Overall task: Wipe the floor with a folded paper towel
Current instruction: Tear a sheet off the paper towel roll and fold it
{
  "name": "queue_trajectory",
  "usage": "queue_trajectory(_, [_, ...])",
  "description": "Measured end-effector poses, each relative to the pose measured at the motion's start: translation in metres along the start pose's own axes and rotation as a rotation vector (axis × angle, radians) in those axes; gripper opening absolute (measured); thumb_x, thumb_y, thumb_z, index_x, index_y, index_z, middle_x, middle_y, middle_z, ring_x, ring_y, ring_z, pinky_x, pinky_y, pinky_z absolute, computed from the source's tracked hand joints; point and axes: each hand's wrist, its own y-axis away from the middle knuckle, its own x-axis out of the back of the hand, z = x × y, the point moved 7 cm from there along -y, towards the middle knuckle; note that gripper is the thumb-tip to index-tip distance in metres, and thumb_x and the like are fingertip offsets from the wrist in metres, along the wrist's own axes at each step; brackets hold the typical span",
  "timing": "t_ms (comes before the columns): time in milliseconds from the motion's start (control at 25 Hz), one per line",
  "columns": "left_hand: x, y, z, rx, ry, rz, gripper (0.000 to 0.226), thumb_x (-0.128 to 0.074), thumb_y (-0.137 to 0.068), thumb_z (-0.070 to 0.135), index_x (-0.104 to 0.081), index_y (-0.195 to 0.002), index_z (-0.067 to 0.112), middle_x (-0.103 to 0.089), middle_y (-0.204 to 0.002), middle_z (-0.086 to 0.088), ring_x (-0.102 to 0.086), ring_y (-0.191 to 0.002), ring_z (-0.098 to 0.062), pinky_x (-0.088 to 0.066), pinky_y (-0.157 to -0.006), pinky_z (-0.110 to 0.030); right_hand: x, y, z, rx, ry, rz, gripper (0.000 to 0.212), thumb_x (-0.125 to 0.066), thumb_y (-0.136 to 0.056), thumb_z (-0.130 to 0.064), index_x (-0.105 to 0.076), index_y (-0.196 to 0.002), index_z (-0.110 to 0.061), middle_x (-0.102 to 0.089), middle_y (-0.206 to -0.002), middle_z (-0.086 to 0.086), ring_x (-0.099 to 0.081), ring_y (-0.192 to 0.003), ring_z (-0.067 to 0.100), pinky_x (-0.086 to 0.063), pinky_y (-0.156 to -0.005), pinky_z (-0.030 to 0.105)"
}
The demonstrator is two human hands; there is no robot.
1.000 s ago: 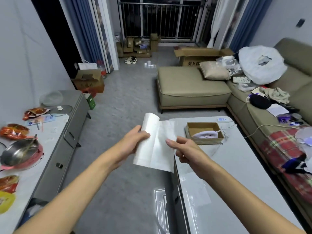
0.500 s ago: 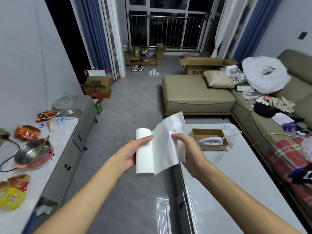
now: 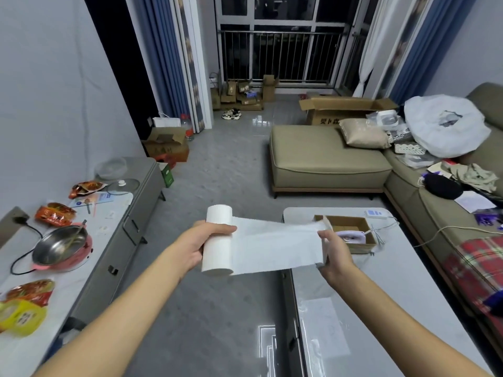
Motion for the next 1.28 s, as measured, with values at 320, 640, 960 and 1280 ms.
queue_trajectory(320, [-0.052,0.027,0.066,-0.188,-0.18,-0.339,0.076,-0.085,-0.061,0.014,-0.051,-0.13,0.011,-0.062,-0.124,-0.021,-0.062,-0.111,-0.039,-0.049,-0.095,-0.055,-0.121,0.032,-0.042,0.499,0.769,-0.688,0.079,-0.068,-0.079,-0.045,-0.033,-0.147,-0.024,-0.052,-0.138,-0.009,-0.048,-0.119,-0.012,-0.039,-0.088,0.003])
queue_trajectory(640, [-0.02,0.029,0.074,-0.152,-0.119,-0.139,0.069,-0.075,-0.069,0.025,-0.048,-0.13,0.009,-0.059,-0.126,-0.026,-0.063,-0.109,-0.039,-0.048,-0.095,-0.059,-0.153,0.053,-0.045,0.36,0.615,-0.862,0.013,-0.066,-0.085,-0.025,-0.07,-0.086,-0.013,-0.068,-0.082,0.003,-0.064,-0.074,0.017,-0.048,-0.063,0.025])
queue_trajectory(960, [-0.007,0.019,0.041,-0.047,-0.05,-0.24,0.058,-0.08,-0.07,0.02,-0.062,-0.123,0.003,-0.065,-0.123,-0.019,-0.061,-0.117,-0.033,-0.048,-0.1,-0.049,-0.142,0.071,-0.078,0.464,0.423,-0.751,0.025,-0.055,-0.081,-0.008,-0.036,-0.073,0.006,-0.032,-0.074,0.011,-0.033,-0.064,0.019,-0.025,-0.053,0.028])
queue_trajectory(1280, [0.009,0.013,0.04,-0.107,-0.196,-0.066,0.066,-0.082,-0.06,0.021,-0.058,-0.12,0.01,-0.072,-0.111,-0.01,-0.069,-0.1,-0.025,-0.056,-0.08,-0.039,-0.061,0.018,-0.076,0.391,0.179,-0.267,0.028,-0.046,-0.073,-0.003,-0.033,-0.056,-0.022,-0.026,-0.066,0.0,-0.023,-0.064,0.017,-0.016,-0.057,0.031])
